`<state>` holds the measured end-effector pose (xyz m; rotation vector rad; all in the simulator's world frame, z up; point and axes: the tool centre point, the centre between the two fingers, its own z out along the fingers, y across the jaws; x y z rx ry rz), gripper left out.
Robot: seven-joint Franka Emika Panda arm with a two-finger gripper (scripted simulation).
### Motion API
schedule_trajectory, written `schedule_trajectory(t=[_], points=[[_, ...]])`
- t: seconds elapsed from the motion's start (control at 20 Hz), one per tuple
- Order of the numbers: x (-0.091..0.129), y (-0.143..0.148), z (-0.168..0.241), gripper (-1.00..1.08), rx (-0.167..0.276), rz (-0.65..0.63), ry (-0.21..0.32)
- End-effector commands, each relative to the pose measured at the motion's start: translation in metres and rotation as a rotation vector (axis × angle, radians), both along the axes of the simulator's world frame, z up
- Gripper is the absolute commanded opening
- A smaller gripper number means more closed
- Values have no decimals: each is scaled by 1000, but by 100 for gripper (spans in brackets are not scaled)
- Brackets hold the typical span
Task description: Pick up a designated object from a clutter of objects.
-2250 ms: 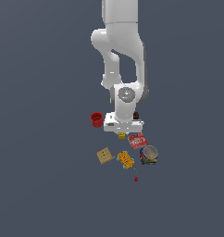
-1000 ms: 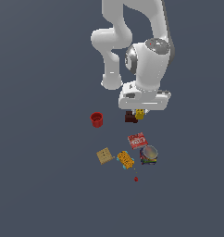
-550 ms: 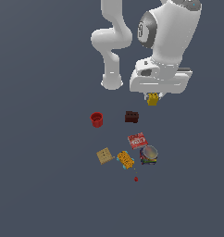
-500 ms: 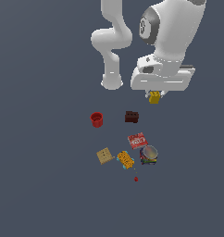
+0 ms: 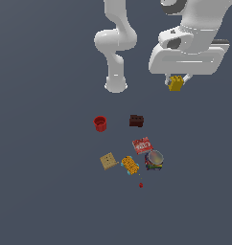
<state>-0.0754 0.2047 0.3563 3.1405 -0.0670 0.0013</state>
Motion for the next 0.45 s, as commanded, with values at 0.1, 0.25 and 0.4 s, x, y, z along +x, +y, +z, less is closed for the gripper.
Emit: schedule_trajectory(t=[0.1,0.25,0.4], points=[[0,8,19,-100,0,-1,1],[1,11,25,-100,0,-1,1],[1,12,27,-100,0,-1,1]])
